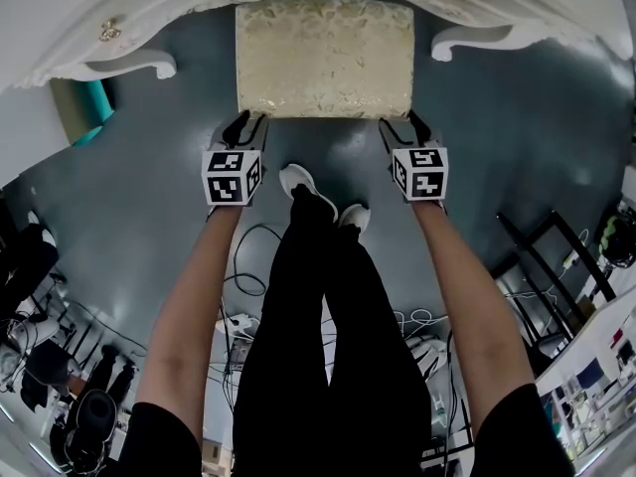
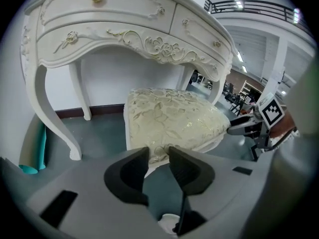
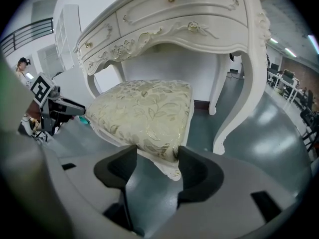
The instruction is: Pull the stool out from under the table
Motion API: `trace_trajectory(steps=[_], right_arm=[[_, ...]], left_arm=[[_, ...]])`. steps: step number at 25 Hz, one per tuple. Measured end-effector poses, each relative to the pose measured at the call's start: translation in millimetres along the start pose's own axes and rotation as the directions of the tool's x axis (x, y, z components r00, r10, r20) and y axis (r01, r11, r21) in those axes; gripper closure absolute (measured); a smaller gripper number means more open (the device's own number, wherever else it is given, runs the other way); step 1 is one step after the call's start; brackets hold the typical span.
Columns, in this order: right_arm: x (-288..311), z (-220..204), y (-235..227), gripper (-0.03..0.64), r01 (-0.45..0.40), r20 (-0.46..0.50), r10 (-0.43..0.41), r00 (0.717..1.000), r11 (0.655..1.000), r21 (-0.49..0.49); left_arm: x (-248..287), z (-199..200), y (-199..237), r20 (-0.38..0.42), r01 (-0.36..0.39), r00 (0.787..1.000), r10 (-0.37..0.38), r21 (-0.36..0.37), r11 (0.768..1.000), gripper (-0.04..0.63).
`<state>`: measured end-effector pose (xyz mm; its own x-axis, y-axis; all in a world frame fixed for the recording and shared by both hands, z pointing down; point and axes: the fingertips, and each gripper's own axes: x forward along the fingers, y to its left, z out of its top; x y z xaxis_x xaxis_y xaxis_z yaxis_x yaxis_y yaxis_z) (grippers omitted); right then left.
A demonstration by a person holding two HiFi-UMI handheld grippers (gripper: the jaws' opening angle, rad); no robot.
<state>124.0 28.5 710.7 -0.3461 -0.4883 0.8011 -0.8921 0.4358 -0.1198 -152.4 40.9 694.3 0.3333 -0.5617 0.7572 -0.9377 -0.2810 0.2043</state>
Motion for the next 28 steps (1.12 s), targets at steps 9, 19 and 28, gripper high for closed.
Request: trace_trajectory(steps=[9,19,28], right_arm=[[-6,0,-3,0.352,-0.004,0.007,0.004,1.000,1.000,0.009],[-13,-1,-16,0.359,-0.031,0.019,0.032,0.999,0.998,-0.053],[-21,-3,-22,0.362,-0.051,-0.006,0.051,0.999,0.994,-0.096]], left_arm=[[-5,1,-4,-0.005,0.001,1.000,-0.001,0.005,1.000,0.477],[-15,-10,-27,-0.018,0.028,0.999,-0.029,-0.059,0.998,0.483],[-24,-20,-43,-0.003,0.023,1.000,-0.023,-0.100,0.995,0.487]])
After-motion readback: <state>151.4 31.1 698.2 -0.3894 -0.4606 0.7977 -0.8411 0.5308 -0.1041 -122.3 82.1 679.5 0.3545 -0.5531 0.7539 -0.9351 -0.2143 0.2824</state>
